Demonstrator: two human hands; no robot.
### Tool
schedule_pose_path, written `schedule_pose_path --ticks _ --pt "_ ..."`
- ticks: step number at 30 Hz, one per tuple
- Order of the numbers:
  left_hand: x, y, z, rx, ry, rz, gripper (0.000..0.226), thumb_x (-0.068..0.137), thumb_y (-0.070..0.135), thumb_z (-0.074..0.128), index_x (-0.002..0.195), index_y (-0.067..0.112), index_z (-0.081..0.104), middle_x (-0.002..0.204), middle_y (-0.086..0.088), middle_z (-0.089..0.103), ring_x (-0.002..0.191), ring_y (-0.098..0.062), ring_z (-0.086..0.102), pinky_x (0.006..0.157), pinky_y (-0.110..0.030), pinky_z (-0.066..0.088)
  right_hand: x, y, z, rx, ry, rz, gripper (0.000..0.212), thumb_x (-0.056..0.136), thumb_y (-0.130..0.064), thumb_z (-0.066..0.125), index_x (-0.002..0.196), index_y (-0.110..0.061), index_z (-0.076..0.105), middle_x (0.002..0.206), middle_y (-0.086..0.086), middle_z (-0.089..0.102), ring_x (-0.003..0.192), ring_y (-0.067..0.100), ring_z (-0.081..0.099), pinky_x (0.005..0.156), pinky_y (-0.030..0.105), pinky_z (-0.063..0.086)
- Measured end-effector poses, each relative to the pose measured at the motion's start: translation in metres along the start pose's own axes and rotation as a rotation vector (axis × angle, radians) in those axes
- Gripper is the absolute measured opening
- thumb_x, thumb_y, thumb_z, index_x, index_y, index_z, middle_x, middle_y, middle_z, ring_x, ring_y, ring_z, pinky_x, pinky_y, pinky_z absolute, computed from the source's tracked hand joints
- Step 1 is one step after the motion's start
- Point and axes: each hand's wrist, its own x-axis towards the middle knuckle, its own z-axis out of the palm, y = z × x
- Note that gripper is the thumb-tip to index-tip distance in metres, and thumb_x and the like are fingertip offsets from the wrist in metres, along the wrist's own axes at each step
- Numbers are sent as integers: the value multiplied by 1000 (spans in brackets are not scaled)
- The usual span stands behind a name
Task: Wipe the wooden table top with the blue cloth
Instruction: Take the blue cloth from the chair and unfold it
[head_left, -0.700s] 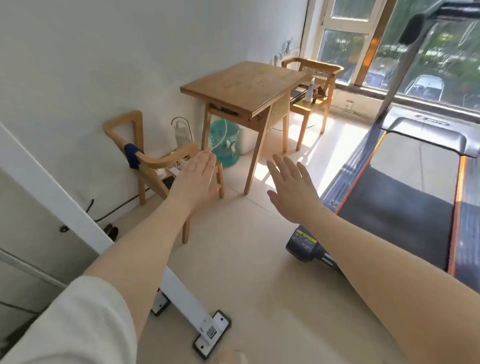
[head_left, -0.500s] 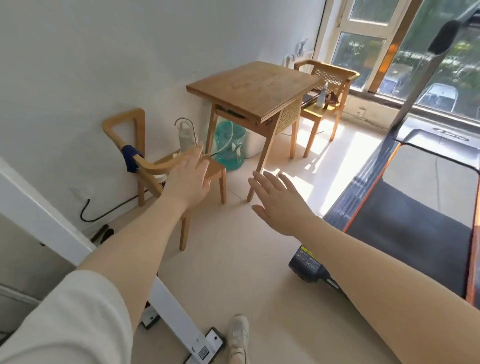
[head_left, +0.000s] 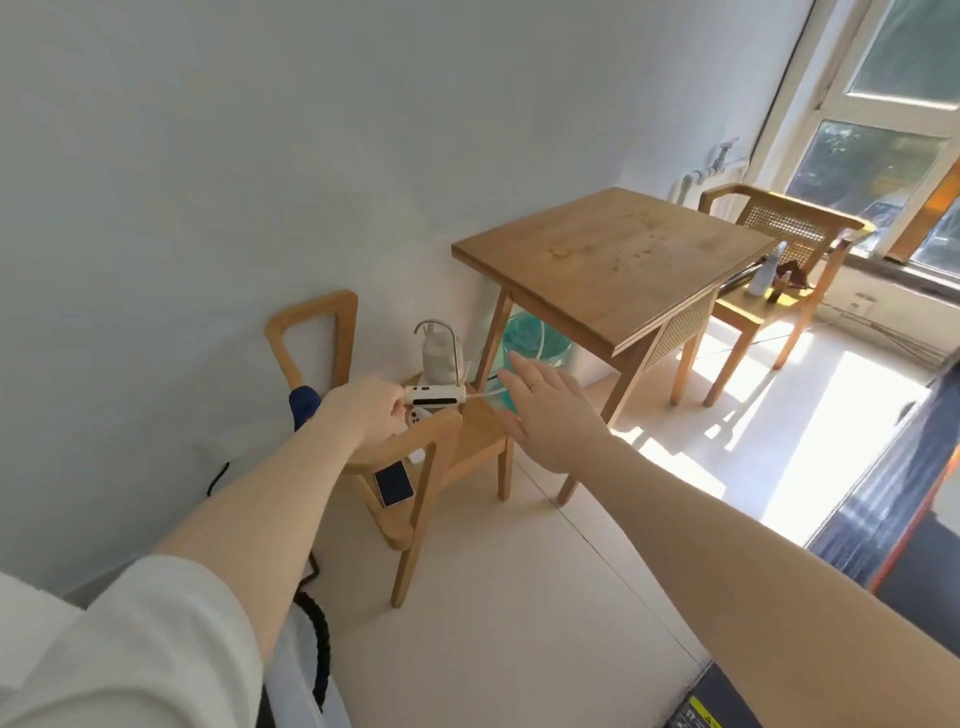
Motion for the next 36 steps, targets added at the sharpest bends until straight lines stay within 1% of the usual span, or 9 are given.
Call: schedule_pose_path --ticks 3,8,11,17,20,24,31,34,36 --pt "34 -21 4 5 -61 -85 24 97 24 39 108 18 60 102 -2 63 86 -18 58 65 -29 47 56 16 6 -14 -45 -65 52 99 -40 27 144 -15 23 157 7 10 142 25 11 114 40 11" --pt "95 -72 11 -104 -55 -246 30 97 26 41 121 16 56 115 -5 62 99 -22 58 84 -35 51 170 23 24 15 -115 -185 50 100 -36 28 144 -13 25 156 8 11 142 27 14 113 44 19" --pt "120 -102 10 -201 -27 -343 31 97 23 38 123 13 54 117 -9 61 101 -24 57 82 -34 47 237 14 47 59 -237 -267 49 99 -34 29 142 -11 27 156 9 11 141 28 13 111 46 25" --pt "124 -160 46 -441 30 -580 33 97 22 39 127 13 50 117 -9 61 101 -25 57 89 -39 47 327 -43 99 139 -442 -457 47 100 -26 31 142 -8 25 153 10 18 137 30 23 108 42 28" --pt "123 -189 74 -508 -10 -657 39 100 17 35 137 9 42 130 -11 54 114 -25 53 92 -31 40 352 -83 134 225 -513 -512 51 98 -23 36 144 -9 19 149 11 28 131 30 31 101 39 32" --pt "145 -231 110 -546 -60 -650 38 99 8 33 137 6 42 145 -12 35 124 -26 46 102 -33 36 390 -123 180 433 -583 -426 66 94 -11 43 148 -20 7 148 12 30 128 33 38 101 43 38" --pt "207 -283 158 -779 -133 -678 44 99 15 38 143 12 33 148 -8 33 132 -22 38 109 -35 33 453 -157 263 468 -698 -221 40 99 -17 31 139 -15 34 141 10 42 124 29 43 101 42 38" --pt "219 -295 175 -874 -161 -668 55 95 21 51 144 22 27 136 -6 47 117 -22 51 98 -37 45 459 -164 286 453 -760 -167 42 98 -27 39 138 -13 36 134 10 51 119 28 50 98 39 41" --pt "223 -301 178 -927 -166 -680 56 92 25 56 140 28 27 111 -7 58 94 -21 59 82 -35 52 456 -167 291 569 -839 -98 47 97 -30 45 138 -9 36 133 11 51 120 28 49 97 34 38"
